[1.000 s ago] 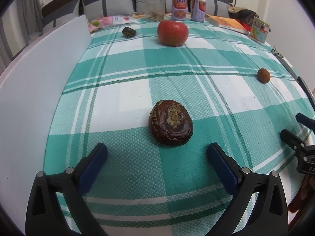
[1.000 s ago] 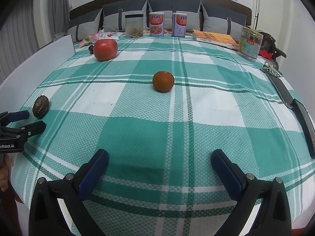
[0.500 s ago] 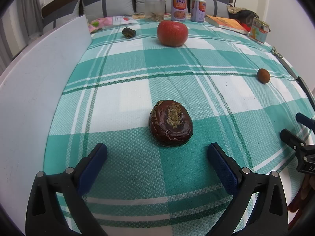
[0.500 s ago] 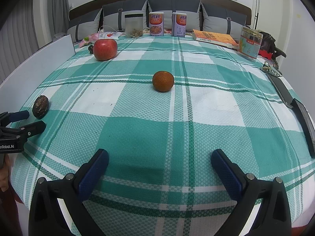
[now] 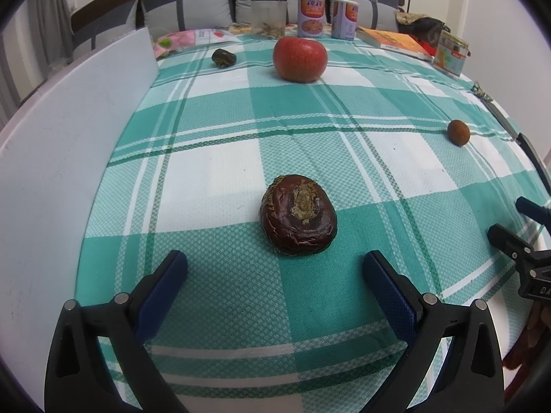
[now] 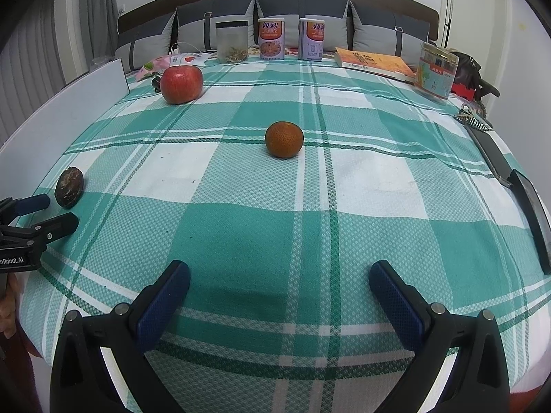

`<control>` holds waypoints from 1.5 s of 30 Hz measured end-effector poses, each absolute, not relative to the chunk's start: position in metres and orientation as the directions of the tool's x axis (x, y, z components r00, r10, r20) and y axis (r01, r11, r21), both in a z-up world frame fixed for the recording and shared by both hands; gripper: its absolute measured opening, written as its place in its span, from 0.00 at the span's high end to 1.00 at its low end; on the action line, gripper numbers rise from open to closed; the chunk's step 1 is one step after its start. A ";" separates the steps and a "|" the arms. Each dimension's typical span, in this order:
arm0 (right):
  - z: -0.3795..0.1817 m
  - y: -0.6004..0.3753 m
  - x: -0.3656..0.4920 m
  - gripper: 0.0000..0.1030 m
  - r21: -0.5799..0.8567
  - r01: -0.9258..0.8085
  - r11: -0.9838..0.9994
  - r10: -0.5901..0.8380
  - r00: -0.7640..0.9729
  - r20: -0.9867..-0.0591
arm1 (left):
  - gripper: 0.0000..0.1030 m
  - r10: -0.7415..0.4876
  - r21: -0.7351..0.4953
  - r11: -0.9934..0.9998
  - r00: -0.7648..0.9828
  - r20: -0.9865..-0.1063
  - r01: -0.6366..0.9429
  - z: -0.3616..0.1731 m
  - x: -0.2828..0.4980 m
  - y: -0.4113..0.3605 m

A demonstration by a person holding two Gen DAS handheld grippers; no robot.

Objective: Organize fruits

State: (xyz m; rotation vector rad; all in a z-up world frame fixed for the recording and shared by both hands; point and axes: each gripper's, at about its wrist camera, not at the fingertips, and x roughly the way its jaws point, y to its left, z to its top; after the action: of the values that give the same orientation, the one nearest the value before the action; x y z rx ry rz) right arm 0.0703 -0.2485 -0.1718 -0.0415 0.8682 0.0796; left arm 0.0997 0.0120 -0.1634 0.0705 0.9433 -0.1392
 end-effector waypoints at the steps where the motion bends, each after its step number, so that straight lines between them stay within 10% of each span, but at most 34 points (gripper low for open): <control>1: -0.172 -0.248 0.071 0.00 -0.004 -0.086 0.996 0.053 0.642 -0.765 | 0.01 -0.113 -0.017 0.985 0.566 -0.817 0.172 -0.162 0.101 0.014; 8: -0.171 -0.249 0.071 0.00 -0.001 -0.086 0.996 0.055 0.643 -0.764 | 0.03 -0.360 -0.341 0.931 0.478 -0.801 0.131 -0.148 0.112 0.057; 14: -0.170 -0.249 0.073 0.00 0.003 -0.097 0.995 0.064 0.631 -0.773 | 0.05 -0.178 -0.066 0.971 0.511 -0.841 0.229 -0.156 0.120 0.010; 19: -0.154 -0.273 0.089 0.02 0.164 -0.073 0.984 0.176 0.589 -0.788 | 0.58 -0.118 -0.008 0.979 0.531 -0.839 0.205 -0.154 0.136 0.003; 30: -0.147 -0.248 0.198 0.46 0.134 -0.117 0.984 0.174 0.482 -0.858 | 0.59 -0.169 -0.114 0.984 0.506 -0.846 0.138 -0.142 0.123 0.029; 32: -0.151 -0.239 0.203 0.71 0.068 -0.142 0.988 0.127 0.471 -0.873 | 0.59 -0.177 -0.127 0.983 0.504 -0.845 0.131 -0.139 0.122 0.032; 45: -0.080 -0.234 0.180 0.71 0.297 -0.197 0.934 0.356 0.459 -0.814 | 0.59 -0.363 -0.333 0.930 0.536 -0.762 0.157 -0.058 0.094 0.050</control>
State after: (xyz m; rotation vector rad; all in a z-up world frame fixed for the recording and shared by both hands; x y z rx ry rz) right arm 0.1804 -0.2336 -0.0801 0.1688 1.0400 0.3421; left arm 0.0944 0.0498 -0.0582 -0.2358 0.9576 -0.3132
